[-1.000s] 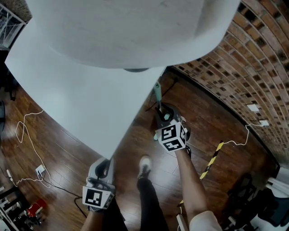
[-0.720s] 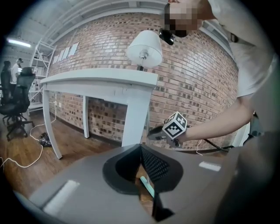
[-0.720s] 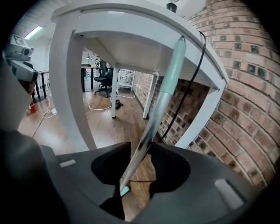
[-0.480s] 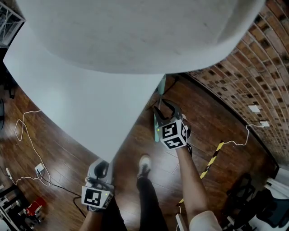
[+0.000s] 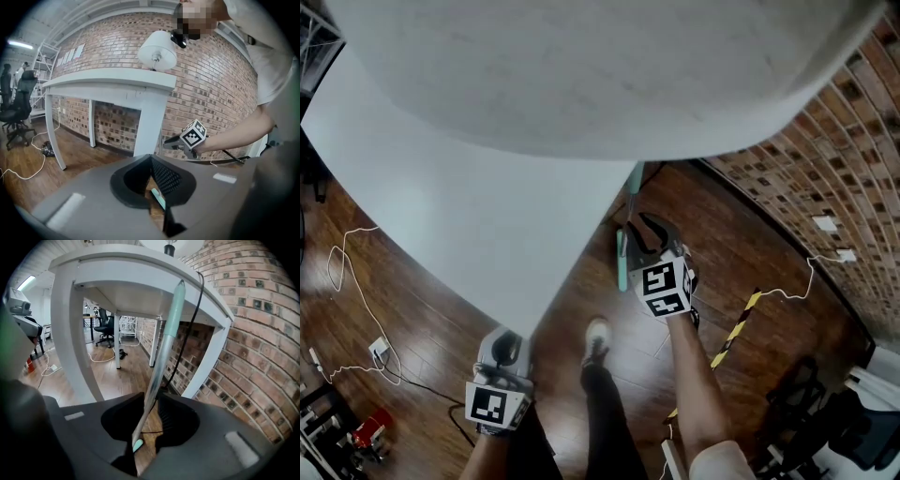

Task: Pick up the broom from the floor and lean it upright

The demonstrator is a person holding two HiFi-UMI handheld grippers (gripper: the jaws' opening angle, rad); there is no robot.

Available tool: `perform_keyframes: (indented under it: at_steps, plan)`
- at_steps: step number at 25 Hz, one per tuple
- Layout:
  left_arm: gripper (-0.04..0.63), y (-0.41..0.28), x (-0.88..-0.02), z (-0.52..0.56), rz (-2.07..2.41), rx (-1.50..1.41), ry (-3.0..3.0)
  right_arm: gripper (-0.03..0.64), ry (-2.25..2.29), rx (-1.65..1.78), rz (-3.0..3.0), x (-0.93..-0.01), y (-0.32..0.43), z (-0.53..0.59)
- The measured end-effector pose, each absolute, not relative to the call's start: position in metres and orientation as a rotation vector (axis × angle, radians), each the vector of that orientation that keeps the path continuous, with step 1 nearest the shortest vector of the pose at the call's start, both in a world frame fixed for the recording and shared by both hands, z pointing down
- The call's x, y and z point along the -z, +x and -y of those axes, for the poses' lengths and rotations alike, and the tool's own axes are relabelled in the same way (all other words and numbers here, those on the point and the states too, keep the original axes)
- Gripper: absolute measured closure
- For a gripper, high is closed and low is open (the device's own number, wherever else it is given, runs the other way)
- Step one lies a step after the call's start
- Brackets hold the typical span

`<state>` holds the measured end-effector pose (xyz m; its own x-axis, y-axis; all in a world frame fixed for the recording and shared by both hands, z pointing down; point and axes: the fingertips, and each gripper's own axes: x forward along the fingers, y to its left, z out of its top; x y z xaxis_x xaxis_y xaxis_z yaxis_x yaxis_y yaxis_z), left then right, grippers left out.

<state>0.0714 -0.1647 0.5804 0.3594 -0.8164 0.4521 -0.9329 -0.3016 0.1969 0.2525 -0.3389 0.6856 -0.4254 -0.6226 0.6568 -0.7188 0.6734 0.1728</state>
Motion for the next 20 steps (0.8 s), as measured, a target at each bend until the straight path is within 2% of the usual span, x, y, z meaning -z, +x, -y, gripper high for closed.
perform_keyframes:
  at_steps: [2,14,20]
  plan:
    - [0.594,0.069,-0.579,0.163,1.52,-0.376,2.217,0.604,1.064,-0.137,2.17,-0.675,0.257,0.33]
    - [0.595,0.037,-0.495,0.179,1.534,-0.276,2.33,0.604,1.393,-0.308,2.204,-0.572,0.278,0.27]
    - [0.595,0.024,-0.425,0.185,1.511,-0.338,2.414,0.604,1.538,-0.275,2.228,-0.478,0.274,0.249]
